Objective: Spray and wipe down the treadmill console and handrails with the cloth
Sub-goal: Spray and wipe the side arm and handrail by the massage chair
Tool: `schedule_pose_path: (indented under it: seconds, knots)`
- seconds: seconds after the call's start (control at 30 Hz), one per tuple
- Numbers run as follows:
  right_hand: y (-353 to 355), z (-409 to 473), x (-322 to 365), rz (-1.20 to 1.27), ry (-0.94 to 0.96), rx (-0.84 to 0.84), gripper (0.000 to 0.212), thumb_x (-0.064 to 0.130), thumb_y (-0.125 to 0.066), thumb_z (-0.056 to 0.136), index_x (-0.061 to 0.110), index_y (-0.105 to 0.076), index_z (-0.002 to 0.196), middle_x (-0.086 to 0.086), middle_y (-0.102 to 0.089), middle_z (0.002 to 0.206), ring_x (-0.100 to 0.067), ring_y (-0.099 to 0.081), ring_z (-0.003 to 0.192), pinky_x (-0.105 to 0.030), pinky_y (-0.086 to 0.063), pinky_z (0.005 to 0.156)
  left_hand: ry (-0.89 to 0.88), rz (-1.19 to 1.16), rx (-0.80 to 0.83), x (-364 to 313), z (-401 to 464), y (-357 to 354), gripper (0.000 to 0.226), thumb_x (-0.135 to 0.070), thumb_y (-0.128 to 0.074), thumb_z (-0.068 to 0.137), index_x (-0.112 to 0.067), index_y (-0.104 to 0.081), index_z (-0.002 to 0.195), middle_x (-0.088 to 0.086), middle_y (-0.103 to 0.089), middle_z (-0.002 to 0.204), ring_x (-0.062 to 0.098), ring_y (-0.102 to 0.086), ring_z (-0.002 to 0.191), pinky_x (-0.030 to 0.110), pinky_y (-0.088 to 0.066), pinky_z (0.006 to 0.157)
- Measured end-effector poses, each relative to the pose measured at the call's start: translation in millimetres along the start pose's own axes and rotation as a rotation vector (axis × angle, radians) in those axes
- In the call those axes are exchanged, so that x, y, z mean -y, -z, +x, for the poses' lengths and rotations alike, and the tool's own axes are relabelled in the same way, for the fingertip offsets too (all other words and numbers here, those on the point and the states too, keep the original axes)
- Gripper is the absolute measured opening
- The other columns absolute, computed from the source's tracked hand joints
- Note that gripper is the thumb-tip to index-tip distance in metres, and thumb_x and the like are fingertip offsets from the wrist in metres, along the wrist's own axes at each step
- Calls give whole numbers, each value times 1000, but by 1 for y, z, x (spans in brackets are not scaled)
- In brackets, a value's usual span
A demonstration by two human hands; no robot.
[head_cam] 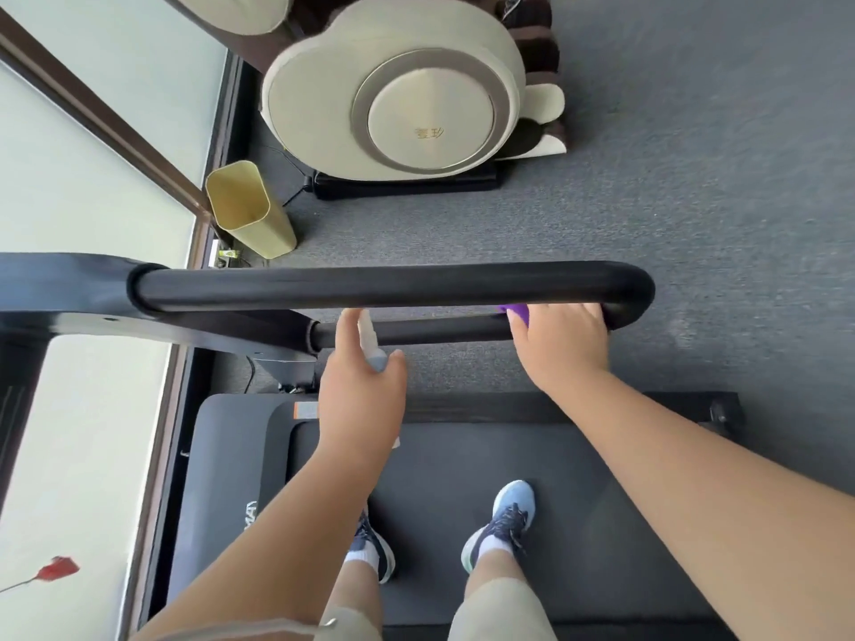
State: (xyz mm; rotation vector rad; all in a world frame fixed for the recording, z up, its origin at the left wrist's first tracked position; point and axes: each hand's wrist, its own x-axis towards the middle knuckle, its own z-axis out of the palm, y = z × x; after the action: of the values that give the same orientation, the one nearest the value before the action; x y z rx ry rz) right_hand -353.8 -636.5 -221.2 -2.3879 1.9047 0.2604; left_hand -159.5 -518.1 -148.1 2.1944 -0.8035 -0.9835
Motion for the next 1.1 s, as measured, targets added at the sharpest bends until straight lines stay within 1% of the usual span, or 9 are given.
schedule_pose_path:
  seconds: [0.07, 0.13, 0.33, 0.47, 0.57, 0.67, 0.77, 0.93, 1.1]
  knots:
    - [-9, 0, 19, 78, -114, -53, 47, 45, -43, 103, 12, -74, 91, -8, -74, 89, -34, -63, 98, -46, -40, 107, 31, -15, -42, 9, 4, 5, 57, -26, -56, 98, -53, -32, 141, 6, -67, 106, 31, -69, 81, 24, -46, 37]
    - [-16, 0, 44, 183, -180, -94, 47, 43, -45, 101, 10, -75, 90, -8, -75, 91, -33, -63, 105, -46, -34, 116, 43, 18, -81, 23, 9, 13, 59, -26, -56, 96, -56, -32, 141, 7, -69, 107, 33, -69, 86, 30, -54, 47]
    - [-30, -8, 150, 353, -48, -116, 49, 47, -34, 102, 17, -72, 102, -1, -73, 106, -26, -59, 112, -45, -29, 119, 54, 62, -118, 59, 21, 47, 59, -28, -56, 95, -56, -31, 140, 10, -70, 105, 34, -69, 85, 48, -61, 71]
    - [-30, -15, 246, 479, 152, 26, 56, 47, -30, 105, 18, -55, 146, 2, -53, 153, -18, -37, 147, -42, -7, 128, 42, 69, -133, 74, 16, 76, 62, -27, -60, 95, -50, -33, 145, 4, -73, 109, 26, -70, 83, 41, -58, 70]
    - [-36, -29, 284, 440, 136, 53, 64, 47, -24, 106, 10, -40, 156, -5, -38, 165, -19, -25, 155, -43, -3, 128, 47, 68, -156, 79, 11, 95, 61, -23, -62, 94, -47, -37, 144, -5, -71, 92, 19, -69, 69, 41, -59, 66]
    - [-47, -32, 253, 222, 330, -59, 64, 46, -32, 104, 9, -43, 154, -8, -44, 161, -24, -38, 150, -45, -21, 125, 44, 79, -157, 77, 6, 101, 60, -21, -62, 94, -49, -37, 141, -6, -68, 88, 21, -68, 71, 39, -58, 68]
    - [-50, -23, 203, 99, 478, -50, 62, 37, -44, 102, 13, -36, 158, -5, -41, 163, -23, -36, 151, -45, -23, 125, 40, 84, -133, 66, 1, 96, 59, -22, -60, 96, -47, -37, 144, -5, -66, 87, 22, -68, 72, 35, -54, 63]
    - [-37, -19, 128, 55, 384, -77, 61, 29, -58, 94, 8, -48, 150, -9, -54, 151, -28, -48, 141, -47, -32, 121, 23, 66, -81, 45, -11, 67, 59, -24, -59, 96, -52, -34, 142, 2, -68, 82, 27, -69, 71, 43, -60, 64]
    - [-6, -14, 37, 11, 160, -15, 33, 23, -49, 90, 7, -66, 113, -10, -73, 110, -31, -63, 110, -46, -41, 109, 22, 43, -60, 30, -24, 39, 61, -31, -59, 97, -56, -30, 144, 4, -66, 109, 31, -68, 89, 26, -48, 51]
